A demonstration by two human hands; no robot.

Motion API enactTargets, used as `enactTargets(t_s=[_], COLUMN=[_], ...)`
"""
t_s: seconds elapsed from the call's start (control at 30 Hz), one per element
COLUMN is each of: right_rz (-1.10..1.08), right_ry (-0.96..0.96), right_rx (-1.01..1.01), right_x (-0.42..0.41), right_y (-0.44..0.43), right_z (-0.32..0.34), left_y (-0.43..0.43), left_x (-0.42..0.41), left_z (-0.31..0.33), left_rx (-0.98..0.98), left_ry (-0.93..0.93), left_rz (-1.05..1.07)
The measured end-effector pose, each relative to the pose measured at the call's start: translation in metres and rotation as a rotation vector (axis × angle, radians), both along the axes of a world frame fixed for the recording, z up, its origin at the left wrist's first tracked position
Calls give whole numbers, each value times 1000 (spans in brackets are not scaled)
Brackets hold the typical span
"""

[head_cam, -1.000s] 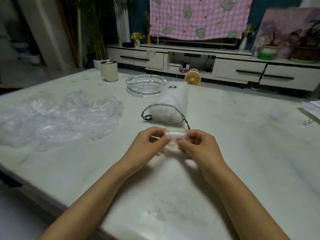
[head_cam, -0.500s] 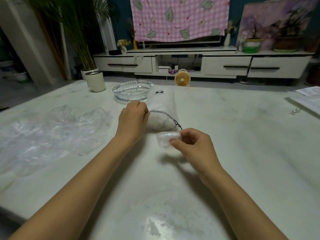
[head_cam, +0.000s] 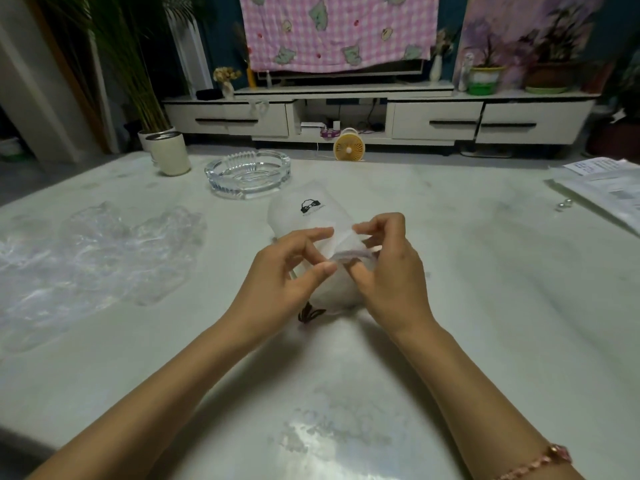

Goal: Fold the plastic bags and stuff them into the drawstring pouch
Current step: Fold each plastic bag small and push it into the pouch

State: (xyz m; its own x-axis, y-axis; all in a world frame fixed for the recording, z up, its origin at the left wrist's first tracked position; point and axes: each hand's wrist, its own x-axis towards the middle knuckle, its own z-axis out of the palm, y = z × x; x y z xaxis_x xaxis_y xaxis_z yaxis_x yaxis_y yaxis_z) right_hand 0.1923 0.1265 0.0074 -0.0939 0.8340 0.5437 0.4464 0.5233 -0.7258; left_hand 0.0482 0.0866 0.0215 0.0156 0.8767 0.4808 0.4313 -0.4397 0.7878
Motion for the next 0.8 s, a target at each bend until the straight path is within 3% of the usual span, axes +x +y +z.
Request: enactTargets(t_s=[0.27, 0.43, 0.53, 0.8], right_rz=[-177, 30, 113, 42], right_ry=[-63, 36, 38, -258], right_rx=[-38, -228, -221, -24], right_x=[3, 6, 4, 2], right_y=[3, 14, 10, -8], right_z=[-1, 7, 8, 0], left_y=[-10, 6, 24, 48], left_x=[30, 23, 14, -36], left_z=[-17, -40, -39, -39], left_rx=[223, 344, 268, -77], left_ry=[297, 566, 646, 691], left_rz=[-38, 150, 280, 567])
